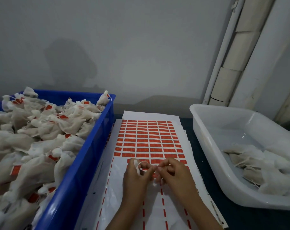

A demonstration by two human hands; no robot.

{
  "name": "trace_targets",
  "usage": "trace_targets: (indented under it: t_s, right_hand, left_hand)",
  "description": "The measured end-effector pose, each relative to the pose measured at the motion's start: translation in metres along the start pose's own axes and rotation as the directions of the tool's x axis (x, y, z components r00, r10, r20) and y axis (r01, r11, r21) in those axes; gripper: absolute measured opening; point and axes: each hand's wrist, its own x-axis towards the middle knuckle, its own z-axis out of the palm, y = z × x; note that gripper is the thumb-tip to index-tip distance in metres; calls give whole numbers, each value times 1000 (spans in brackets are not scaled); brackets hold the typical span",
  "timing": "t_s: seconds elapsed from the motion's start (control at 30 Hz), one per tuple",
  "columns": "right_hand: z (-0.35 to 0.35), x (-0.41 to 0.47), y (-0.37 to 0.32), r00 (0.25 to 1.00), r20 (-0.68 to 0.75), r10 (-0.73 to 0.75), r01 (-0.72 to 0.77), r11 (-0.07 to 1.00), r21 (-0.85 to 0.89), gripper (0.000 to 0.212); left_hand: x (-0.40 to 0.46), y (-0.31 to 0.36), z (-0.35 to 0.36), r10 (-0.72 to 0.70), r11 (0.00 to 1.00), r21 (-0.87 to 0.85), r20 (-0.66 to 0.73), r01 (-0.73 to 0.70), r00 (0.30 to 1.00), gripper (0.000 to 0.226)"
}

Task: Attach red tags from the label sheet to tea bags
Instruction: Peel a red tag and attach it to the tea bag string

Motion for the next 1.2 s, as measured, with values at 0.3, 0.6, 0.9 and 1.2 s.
trace_targets:
  t_s: [0.3, 0.6, 0.9, 1.2]
  right_hand:
    - [-6, 3, 19, 986, -162, -41, 75, 975, 209, 4]
    - [3, 0, 19, 989, -37, -142, 146, 966, 214, 33]
    - [4, -2, 23, 975, -54, -216, 221, 966, 133, 23]
    - [-5, 0, 24, 958, -187, -217, 244, 960, 135, 20]
  left_hand:
    - [2, 1, -2, -25, 993, -111, 87, 35, 996, 31]
    - [-11, 9, -1, 52, 983, -182, 178, -19, 983, 21]
    - [-13, 12, -3, 154, 971, -210, 197, -112, 968, 18]
    - [-8, 16, -7, 133, 986, -135, 284, -98, 949, 9]
